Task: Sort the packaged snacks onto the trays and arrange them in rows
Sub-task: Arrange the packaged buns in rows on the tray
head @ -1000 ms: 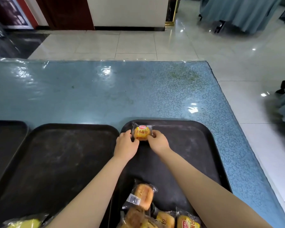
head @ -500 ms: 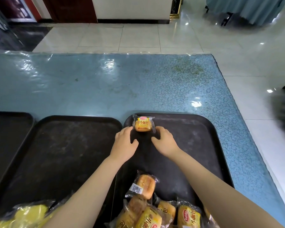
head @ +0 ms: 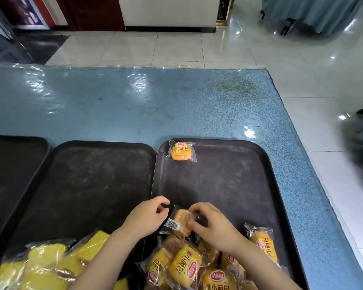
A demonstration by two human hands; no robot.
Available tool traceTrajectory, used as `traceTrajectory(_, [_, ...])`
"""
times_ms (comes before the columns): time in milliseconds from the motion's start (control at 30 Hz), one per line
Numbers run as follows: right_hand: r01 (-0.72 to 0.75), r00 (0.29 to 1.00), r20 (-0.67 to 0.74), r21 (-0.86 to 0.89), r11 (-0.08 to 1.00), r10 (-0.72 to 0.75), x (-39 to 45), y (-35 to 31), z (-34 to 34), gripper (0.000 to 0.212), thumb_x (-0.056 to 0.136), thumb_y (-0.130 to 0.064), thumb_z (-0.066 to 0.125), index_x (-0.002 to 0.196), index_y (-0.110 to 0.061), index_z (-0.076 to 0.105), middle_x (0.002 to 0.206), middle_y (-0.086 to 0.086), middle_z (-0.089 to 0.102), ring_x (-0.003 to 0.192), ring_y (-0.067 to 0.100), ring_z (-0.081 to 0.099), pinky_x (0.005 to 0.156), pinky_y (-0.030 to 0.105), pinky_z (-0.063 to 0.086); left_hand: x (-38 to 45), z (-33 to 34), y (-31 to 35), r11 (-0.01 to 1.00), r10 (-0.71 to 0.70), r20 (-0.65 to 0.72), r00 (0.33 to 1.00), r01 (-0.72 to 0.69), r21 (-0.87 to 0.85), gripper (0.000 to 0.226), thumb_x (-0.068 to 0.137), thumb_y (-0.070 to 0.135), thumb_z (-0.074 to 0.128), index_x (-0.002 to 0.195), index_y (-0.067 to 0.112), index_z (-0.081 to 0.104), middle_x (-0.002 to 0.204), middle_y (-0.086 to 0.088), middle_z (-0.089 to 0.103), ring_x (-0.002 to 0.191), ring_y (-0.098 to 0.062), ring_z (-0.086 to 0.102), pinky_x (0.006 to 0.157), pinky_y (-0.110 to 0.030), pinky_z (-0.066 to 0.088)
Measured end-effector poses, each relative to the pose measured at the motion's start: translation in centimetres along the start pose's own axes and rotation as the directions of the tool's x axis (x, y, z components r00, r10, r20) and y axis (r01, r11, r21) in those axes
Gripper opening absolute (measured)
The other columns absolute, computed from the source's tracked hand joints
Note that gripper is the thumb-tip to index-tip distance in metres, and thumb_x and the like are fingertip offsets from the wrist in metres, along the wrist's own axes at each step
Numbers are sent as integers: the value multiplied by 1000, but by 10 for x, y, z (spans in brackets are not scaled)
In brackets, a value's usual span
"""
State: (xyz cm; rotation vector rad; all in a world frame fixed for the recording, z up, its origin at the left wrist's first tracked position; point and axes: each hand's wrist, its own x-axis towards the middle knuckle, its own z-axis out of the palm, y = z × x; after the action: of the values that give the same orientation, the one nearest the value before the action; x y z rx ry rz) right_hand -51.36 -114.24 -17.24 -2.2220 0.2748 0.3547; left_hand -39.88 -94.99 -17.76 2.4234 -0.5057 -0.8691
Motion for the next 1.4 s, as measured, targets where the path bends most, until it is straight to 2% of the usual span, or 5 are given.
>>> traceTrajectory(367, [-51, 989, 142, 97, 994, 37, -13, -15, 5, 72, 76, -60, 67, 137, -38, 37, 130, -22, 42, 119, -2, 44, 97, 15, 37, -12, 2, 16, 959, -2, 59, 998, 19, -282, 26, 98, 24, 49, 115, 40, 60, 95, 13, 73, 97, 0, 64, 94, -30, 51])
traceTrajectory(567, [-117, 985, -90, 288, 950, 148, -3, 3, 2, 34, 84, -39, 68, 114, -33, 52, 102, -13, 68, 93, 0, 63, 84, 19, 49, -3, -2, 38, 952, 91, 5, 996, -85, -294, 27, 97, 26, 50, 120, 41, 56, 104, 24, 69, 106, 6, 58, 101, -27, 46])
traceTrajectory(967, [-98, 915, -24, 955, 281, 402, 32, 27, -35, 27, 100, -24, 51, 116, -4, 60, 106, 17, 72, 99, 30, 70, 89, 40, 55, 39, 25, 62, 930, 86, -35, 996, -93, -355, 69, 96, 30, 58, 151, 30, 18, 147, 11, 39, 111, 0, 55, 88, -17, 47])
traceTrajectory(1133, [-45, 839, -100, 967, 251, 534, 75, 44, -56, 33, 98, -26, 55, 117, 1, 61, 104, 18, 72, 96, 28, 70, 78, 33, 57, 66, 35, 84, 955, 282, -236, 930, -295, -20, 63, 95, 28, 58, 149, 25, 27, 156, 8, 22, 142, -9, 28, 114, -27, 29])
traceTrajectory(1400, [-55, 810, -190, 917, 395, 555, 137, 53, -82, 25, 99, -26, 53, 100, -3, 64, 104, 17, 71, 96, 27, 70, 84, 36, 57, 111, 37, 101, 840, 403, -109, 908, -321, 437, 71, 97, 30, 48, 156, 15, 12, 164, -3, 9, 150, -20, 4, 120, -37, 11])
